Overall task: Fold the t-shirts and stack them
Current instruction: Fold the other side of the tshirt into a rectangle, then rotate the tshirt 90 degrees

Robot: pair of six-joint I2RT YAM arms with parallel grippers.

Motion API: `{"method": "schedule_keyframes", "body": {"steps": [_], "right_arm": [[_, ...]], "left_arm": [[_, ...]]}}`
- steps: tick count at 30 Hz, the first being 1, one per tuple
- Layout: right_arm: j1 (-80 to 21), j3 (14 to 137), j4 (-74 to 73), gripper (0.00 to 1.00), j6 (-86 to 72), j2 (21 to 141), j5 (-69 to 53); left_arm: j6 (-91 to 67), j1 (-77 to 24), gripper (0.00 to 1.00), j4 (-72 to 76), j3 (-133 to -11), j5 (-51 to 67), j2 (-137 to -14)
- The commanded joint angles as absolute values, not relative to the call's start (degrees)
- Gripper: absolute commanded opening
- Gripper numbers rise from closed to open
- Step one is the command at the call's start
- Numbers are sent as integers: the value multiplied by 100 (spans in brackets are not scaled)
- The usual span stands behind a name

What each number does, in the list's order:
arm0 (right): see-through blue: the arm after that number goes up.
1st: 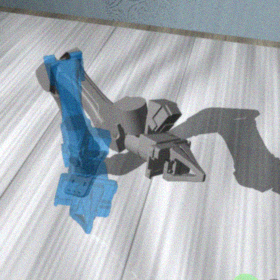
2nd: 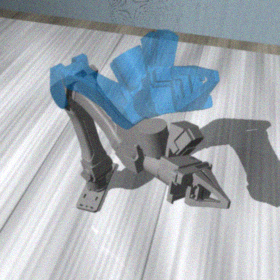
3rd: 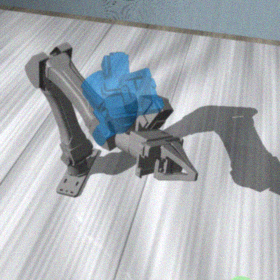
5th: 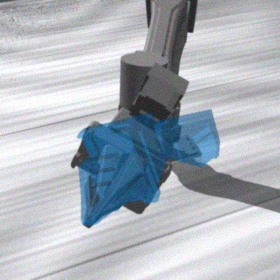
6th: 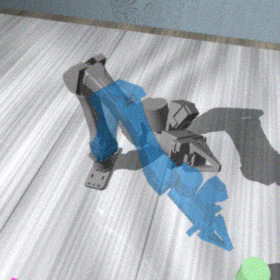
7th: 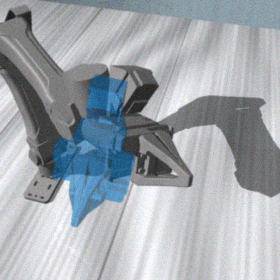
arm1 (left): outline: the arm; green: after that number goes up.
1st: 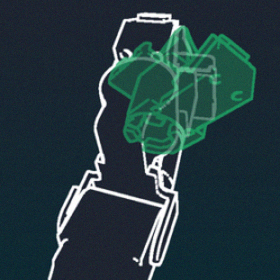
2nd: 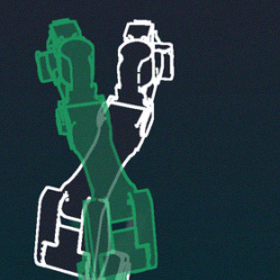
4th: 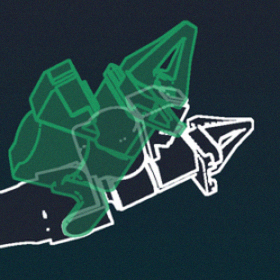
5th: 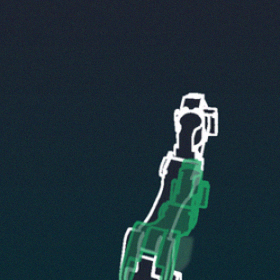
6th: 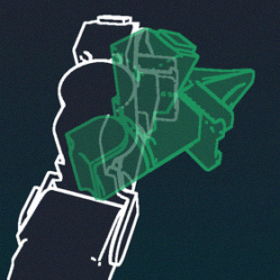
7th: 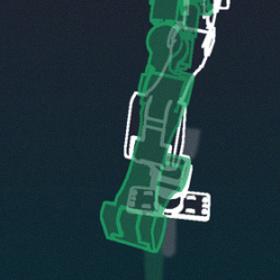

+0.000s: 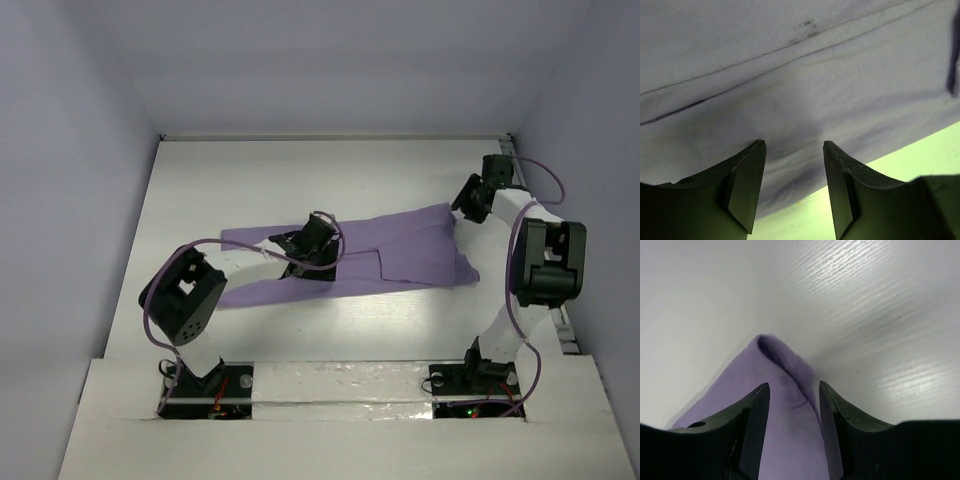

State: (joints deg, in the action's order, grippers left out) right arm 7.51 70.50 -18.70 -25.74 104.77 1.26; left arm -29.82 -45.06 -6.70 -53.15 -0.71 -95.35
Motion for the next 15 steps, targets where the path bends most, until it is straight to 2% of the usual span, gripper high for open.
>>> {"method": "schedule_keyframes", "body": {"steps": [1,2,3,4,6,11,15], "right_arm": [[704,6918,-2100,50,-2663,9487,107],[634,6760,-2101,46,-2759,9301,45],[546,6593,-2109,35,-2829,9125,-104],[336,6157,-2083,15,-2926,8792,-480],[63,5645,-1987,0,-3198,8518,-667],[-220,4204,-1530,0,-3682,8112,-984],[-220,4332,-1311,0,-3648,8742,-1055]], "left_arm": [[-2681,-4535,47,-1476,-5887,-517,-9098],[-2524,-4535,47,-1564,-6019,-675,-8949],[-2462,-4439,47,-1678,-6282,-859,-8904],[-2409,-4369,47,-1722,-6397,-896,-8886],[-2295,-4080,46,-1758,-6599,-905,-8894],[-2294,-3411,42,-1644,-6636,-624,-8799],[-2311,-3305,41,-1713,-6706,-580,-8605]]}}
